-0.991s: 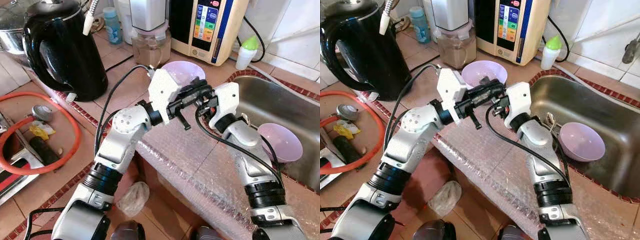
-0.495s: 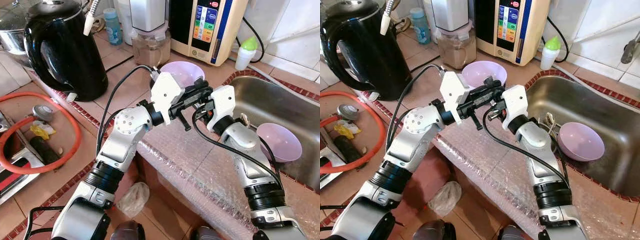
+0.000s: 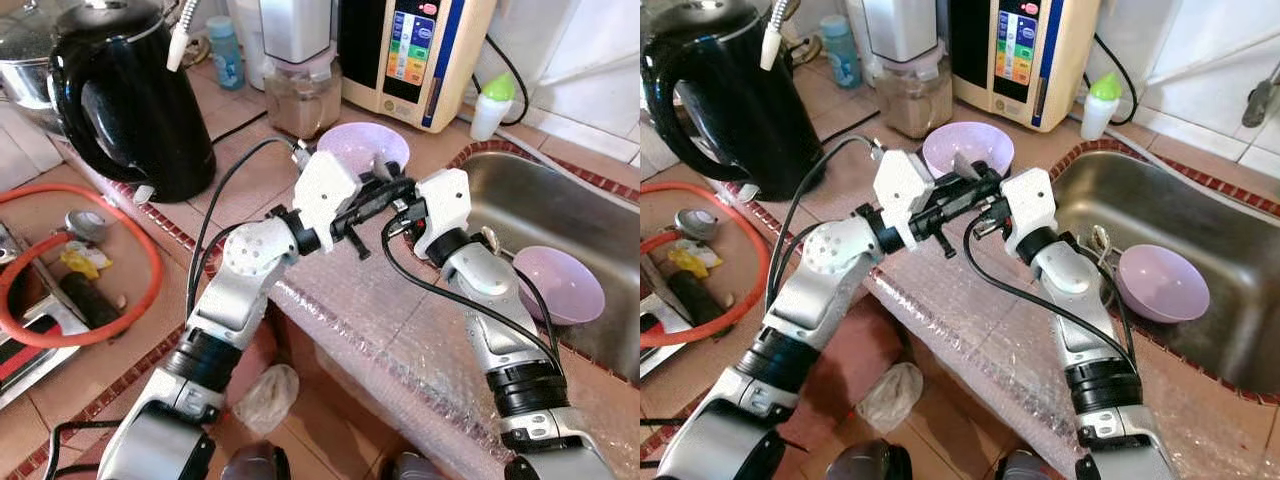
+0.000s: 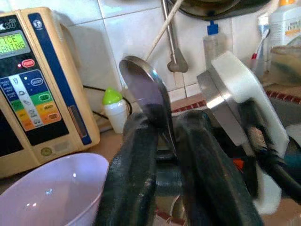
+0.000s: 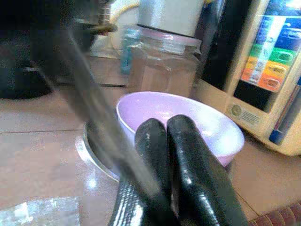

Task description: Kitchen organization

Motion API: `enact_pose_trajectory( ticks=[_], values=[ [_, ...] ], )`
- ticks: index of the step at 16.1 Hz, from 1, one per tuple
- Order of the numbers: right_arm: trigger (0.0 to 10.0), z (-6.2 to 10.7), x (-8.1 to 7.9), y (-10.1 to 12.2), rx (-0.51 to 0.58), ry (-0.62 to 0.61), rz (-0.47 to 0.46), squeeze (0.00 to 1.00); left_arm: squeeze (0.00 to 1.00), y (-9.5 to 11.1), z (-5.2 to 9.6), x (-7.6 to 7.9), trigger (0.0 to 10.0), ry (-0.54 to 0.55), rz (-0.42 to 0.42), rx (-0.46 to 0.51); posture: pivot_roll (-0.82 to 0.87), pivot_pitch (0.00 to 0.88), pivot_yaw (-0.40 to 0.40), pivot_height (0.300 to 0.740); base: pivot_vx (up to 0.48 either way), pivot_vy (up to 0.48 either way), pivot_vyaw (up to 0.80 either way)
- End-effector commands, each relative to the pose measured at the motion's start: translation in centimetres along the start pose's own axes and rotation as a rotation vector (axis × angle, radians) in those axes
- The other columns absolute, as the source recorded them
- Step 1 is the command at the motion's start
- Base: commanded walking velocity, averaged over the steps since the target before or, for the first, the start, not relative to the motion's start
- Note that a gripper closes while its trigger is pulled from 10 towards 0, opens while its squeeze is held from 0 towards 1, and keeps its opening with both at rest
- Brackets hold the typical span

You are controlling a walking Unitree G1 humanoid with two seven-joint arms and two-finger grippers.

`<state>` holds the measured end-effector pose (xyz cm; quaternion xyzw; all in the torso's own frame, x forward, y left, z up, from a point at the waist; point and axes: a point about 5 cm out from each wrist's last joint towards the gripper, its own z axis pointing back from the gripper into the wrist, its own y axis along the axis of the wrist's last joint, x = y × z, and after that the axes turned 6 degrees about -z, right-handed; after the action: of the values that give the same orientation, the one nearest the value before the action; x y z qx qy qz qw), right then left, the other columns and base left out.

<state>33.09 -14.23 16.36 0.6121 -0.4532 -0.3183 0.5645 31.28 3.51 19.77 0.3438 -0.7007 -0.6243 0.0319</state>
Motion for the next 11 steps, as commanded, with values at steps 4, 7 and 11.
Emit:
enact_pose_trajectory(
  ticks=[4,7,11],
  values=[
    [0.0,0.6,4.4,1.2,0.046,-0.207,0.029,0.00,1.00,-0.9,2.0,-0.5,10.0,0.038,-0.016,-0.065,0.00,0.008,0.053,0.740,0.000,0.000,0.00],
    [0.0,0.7,5.5,1.0,0.041,-0.247,0.068,0.00,1.00,-1.3,3.0,1.0,10.0,-0.004,0.023,-0.093,0.01,0.028,0.059,0.740,0.000,0.000,0.00],
    [0.0,0.4,6.8,-0.9,-0.046,-0.286,0.139,0.00,1.00,-1.8,4.6,2.9,10.0,-0.040,0.072,-0.144,0.05,0.079,0.060,0.740,0.000,0.000,0.00]
  ],
)
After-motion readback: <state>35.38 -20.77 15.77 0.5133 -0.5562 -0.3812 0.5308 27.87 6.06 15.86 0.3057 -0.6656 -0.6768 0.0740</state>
